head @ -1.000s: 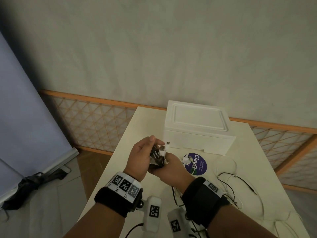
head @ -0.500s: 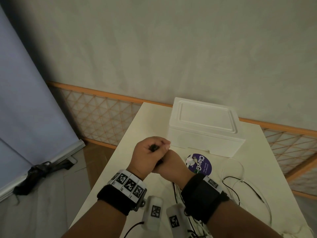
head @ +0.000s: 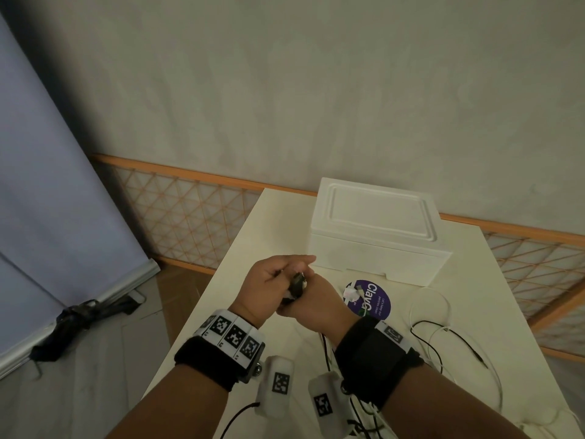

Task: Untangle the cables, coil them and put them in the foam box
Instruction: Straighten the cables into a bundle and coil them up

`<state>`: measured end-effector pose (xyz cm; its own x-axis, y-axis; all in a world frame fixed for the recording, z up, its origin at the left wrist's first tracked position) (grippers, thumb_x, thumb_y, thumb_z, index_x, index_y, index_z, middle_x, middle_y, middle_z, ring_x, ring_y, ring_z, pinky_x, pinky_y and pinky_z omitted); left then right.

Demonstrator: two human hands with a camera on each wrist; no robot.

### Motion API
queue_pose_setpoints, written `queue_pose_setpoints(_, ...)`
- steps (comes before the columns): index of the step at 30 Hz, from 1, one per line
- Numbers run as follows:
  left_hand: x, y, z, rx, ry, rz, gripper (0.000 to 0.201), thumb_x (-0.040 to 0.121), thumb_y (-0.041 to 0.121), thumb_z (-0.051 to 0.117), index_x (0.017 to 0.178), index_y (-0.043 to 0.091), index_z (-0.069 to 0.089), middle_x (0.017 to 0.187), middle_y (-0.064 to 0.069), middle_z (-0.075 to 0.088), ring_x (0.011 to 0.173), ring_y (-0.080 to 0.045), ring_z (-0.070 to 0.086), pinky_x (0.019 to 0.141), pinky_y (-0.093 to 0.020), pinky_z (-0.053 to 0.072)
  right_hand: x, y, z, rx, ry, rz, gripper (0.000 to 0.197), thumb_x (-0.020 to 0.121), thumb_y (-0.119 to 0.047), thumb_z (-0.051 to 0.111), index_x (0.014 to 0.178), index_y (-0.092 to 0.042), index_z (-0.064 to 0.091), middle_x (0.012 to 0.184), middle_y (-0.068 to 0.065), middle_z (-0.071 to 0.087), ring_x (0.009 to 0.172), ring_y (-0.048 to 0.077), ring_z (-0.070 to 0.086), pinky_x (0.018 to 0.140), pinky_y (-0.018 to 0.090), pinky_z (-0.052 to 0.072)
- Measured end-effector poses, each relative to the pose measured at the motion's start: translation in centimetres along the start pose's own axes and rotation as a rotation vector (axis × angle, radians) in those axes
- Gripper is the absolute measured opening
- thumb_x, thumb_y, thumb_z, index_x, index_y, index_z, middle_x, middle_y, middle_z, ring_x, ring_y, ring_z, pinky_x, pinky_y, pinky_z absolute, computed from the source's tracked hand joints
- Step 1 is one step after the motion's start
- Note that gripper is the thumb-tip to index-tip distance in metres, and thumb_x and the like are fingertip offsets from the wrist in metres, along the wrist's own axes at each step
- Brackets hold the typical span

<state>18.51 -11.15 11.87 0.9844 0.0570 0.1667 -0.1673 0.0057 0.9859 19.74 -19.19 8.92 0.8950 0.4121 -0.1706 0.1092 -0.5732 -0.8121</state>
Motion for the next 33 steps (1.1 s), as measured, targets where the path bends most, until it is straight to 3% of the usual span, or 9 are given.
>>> queue_pose_setpoints(3,-0.6,0.5,-0.3,-0.094,-0.009,0.047,0.038,0.076,0.062,0.061,0.084,0.029,0.078,0.089,0.003,0.074,0.092,-0.014,0.068,0.075,-0.026,0.053,-0.3,-0.3,0.1,-0.037,0.008,-0.02,0.023,0.073,-0.011,0.072,0.095,-0.009,0.063,0.09,0.007,0.069,0.084,0.021,0.065,0.081,0.041,0.054)
queue_pose_setpoints(8,-0.8,0.6,-0.5,-0.053,0.092,0.015,0.022,0.093,0.013,0.057,0.084,0.019,0.076,0.096,0.006,0.075,0.09,-0.008,0.068,0.074,-0.031,0.05,-0.9,-1.1,0.2,-0.063,-0.014,-0.053,0.017,0.074,-0.007,0.069,0.089,-0.003,0.064,0.087,0.012,0.069,0.083,0.025,0.065,0.078,0.041,0.053)
queue_pose_setpoints(13,-0.9,1.3,0.2,0.118,0.005,0.087,0.028,0.096,0.007,0.051,0.103,0.024,0.071,0.093,0.012,0.072,0.092,-0.002,0.064,0.083,-0.018,0.048,-1.3,-1.0,0.1,-0.028,-0.001,-0.038,0.029,0.076,-0.012,0.072,0.096,-0.019,0.052,0.083,-0.003,0.062,0.08,0.014,0.062,0.065,0.023,0.049)
queue_pose_setpoints(18,-1.7,3.6,1.4,0.274,-0.073,0.363,0.03,0.092,0.033,0.043,0.075,0.022,0.065,0.078,-0.004,0.064,0.08,-0.017,0.06,0.078,-0.03,0.048,-1.8,-3.0,1.0,-0.174,-0.106,-0.172,0.031,0.094,-0.011,0.053,0.124,-0.006,0.053,0.122,0.01,0.058,0.114,0.015,0.052,0.093,0.015,0.04)
queue_pose_setpoints(22,-1.5,3.6,0.8,0.398,0.069,0.424,0.036,0.085,0.035,0.055,0.06,0.008,0.054,0.064,-0.005,0.057,0.064,-0.015,0.054,0.065,-0.035,0.047,-1.9,-4.3,0.5,-0.268,-0.046,-0.271,0.028,0.095,-0.007,0.043,0.118,-0.001,0.057,0.118,0.016,0.06,0.11,0.026,0.055,0.093,0.035,0.044)
queue_pose_setpoints(26,-1.0,3.6,0.0,0.383,0.144,0.332,0.042,0.078,0.043,0.057,0.054,0.008,0.053,0.061,-0.003,0.058,0.058,-0.013,0.054,0.06,-0.031,0.045,-1.9,-3.8,1.1,-0.239,-0.074,-0.24,0.023,0.091,-0.016,0.054,0.109,-0.005,0.063,0.106,0.014,0.067,0.101,0.025,0.06,0.088,0.039,0.048)
queue_pose_setpoints(29,-0.7,3.1,0.9,0.119,-0.158,0.21,0.036,0.072,0.064,0.065,0.089,0.033,0.071,0.101,0.009,0.067,0.096,-0.005,0.062,0.084,-0.025,0.048,-1.8,-2.3,0.4,-0.047,-0.042,-0.137,0.016,0.085,-0.021,0.064,0.096,-0.009,0.066,0.092,0.011,0.069,0.085,0.018,0.064,0.08,0.037,0.052)
queue_pose_setpoints(31,-0.8,1.2,0.2,-0.144,-0.257,0.036,0.088,0.052,0.068,0.078,0.127,0.033,0.049,0.129,0.009,0.056,0.114,-0.011,0.055,0.093,-0.026,0.047,-1.8,-1.5,-0.8,0.078,0.029,-0.108,0.009,0.084,-0.025,0.067,0.089,-0.017,0.067,0.08,0.003,0.068,0.071,0.011,0.061,0.069,0.032,0.049)
queue_pose_setpoints(33,-1.6,-1.6,-0.6,-0.189,-0.241,-0.149,0.109,0.037,0.052,0.092,0.127,0.028,0.036,0.134,0.005,0.047,0.115,-0.013,0.051,0.089,-0.026,0.049,-1.9,-1.3,-2.0,0.194,0.099,-0.096,0.004,0.083,-0.025,0.069,0.083,-0.029,0.068,0.076,-0.008,0.067,0.069,0.003,0.061,0.068,0.024,0.046)
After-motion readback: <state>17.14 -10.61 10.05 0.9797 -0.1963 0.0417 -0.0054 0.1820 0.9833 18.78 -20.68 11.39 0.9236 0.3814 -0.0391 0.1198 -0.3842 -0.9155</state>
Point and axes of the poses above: each hand's wrist, its own x-axis towards the middle knuckle, its own z-axis out of the palm, y = z × x, the point moved 9 cm from there along x, towards the middle knuckle
